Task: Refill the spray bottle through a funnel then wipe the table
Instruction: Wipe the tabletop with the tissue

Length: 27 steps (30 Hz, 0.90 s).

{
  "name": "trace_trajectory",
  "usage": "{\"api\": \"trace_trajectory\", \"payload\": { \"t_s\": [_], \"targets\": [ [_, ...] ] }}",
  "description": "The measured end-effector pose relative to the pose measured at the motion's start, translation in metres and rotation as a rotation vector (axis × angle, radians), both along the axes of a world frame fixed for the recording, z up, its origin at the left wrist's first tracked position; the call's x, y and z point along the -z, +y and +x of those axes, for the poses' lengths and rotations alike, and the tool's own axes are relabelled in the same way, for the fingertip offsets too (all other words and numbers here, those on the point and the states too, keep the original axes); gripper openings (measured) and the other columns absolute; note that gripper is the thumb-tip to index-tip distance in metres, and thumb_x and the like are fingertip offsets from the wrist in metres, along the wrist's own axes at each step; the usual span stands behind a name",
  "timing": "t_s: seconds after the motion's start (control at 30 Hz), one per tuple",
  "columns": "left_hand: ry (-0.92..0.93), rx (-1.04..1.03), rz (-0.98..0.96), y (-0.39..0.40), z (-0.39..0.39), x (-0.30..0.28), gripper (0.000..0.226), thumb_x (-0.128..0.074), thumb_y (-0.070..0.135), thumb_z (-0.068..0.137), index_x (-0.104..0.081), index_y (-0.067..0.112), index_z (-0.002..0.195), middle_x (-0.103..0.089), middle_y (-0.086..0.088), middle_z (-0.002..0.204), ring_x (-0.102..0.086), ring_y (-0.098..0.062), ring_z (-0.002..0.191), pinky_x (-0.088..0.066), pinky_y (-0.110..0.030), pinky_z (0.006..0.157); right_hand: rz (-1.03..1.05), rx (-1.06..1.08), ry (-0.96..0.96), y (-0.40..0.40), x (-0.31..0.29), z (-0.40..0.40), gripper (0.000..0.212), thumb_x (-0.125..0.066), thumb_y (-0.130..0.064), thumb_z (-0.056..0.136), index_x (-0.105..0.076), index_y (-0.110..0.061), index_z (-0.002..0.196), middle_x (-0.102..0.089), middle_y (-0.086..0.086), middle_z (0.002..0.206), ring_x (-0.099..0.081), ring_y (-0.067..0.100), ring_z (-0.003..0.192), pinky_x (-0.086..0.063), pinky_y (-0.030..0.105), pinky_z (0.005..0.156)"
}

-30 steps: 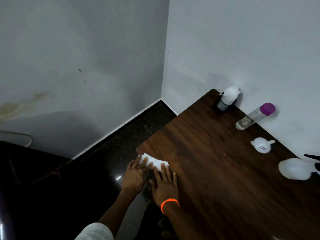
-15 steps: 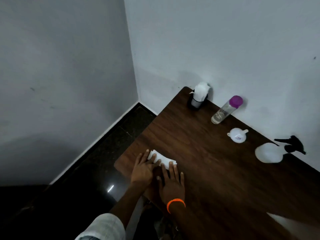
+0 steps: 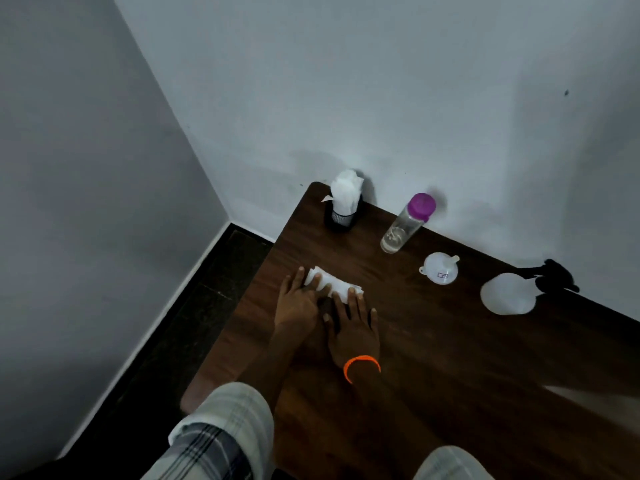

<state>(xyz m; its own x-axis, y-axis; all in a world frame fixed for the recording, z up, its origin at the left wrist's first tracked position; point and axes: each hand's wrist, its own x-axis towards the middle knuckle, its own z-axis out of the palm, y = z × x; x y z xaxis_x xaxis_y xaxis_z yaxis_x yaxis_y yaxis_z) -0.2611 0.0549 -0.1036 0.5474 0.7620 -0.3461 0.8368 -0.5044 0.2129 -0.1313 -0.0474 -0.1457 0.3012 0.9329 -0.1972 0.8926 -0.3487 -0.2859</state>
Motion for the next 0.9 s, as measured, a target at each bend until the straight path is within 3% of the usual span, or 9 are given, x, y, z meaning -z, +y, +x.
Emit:
{"api": "trace_trajectory", "payload": {
  "t_s": [0.07,0.2,0.37,0.63,0.9],
  "targets": [
    [-0.025,0.02,-0.014,0.022,0.012,0.002,0.068,-0.032,0.066,0.086,-0.041,0.047,0.15,-0.025,0.009,0.167,0.001,-0.031,0.157,-0.003,-0.048,0.123,0.013,0.023,-0.006,0.018,0.003,0.01,0.063,-0.021,-0.059,0.099,-0.029,-0.039,0.159,-0.017,0.001,0.171,-0.013,0.021,0.158,-0.014,0.053,0.125],
    [-0.073,0.032,0.022,0.058,0.04,0.008,0.054,-0.052,0.056,0.095,-0.044,0.047,0.148,-0.026,0.009,0.166,-0.002,-0.031,0.157,-0.008,-0.048,0.121,0.04,0.072,-0.014,0.05,0.005,0.03,0.065,-0.024,-0.059,0.098,-0.031,-0.037,0.159,-0.02,0.003,0.17,-0.016,0.024,0.158,-0.01,0.052,0.124],
    [-0.019,0.091,0.034,0.078,0.08,0.005,0.057,-0.051,0.052,0.097,-0.037,0.046,0.152,-0.018,0.008,0.169,-0.002,-0.031,0.157,-0.009,-0.049,0.121,-0.043,0.102,-0.004,0.069,-0.001,0.058,0.072,-0.015,-0.063,0.094,-0.017,-0.038,0.162,-0.007,0.004,0.172,-0.004,0.025,0.159,-0.005,0.053,0.126],
    [-0.056,0.167,-0.013,0.061,0.122,0.006,0.061,-0.055,0.05,0.094,-0.037,0.043,0.153,-0.016,0.006,0.17,-0.003,-0.031,0.157,-0.007,-0.05,0.121,-0.074,0.187,0.025,0.045,-0.013,0.089,0.08,0.0,-0.065,0.088,-0.01,-0.038,0.163,0.002,0.001,0.172,0.006,0.023,0.159,0.0,0.051,0.127],
    [-0.118,0.159,-0.048,0.017,0.114,-0.002,0.057,-0.049,0.051,0.097,-0.039,0.042,0.152,-0.02,0.009,0.168,-0.005,-0.028,0.157,-0.012,-0.046,0.122,-0.131,0.232,0.033,0.003,-0.016,0.079,0.079,0.002,-0.066,0.09,-0.005,-0.036,0.163,0.008,0.002,0.171,0.01,0.023,0.159,0.002,0.048,0.127]
  ]
}}
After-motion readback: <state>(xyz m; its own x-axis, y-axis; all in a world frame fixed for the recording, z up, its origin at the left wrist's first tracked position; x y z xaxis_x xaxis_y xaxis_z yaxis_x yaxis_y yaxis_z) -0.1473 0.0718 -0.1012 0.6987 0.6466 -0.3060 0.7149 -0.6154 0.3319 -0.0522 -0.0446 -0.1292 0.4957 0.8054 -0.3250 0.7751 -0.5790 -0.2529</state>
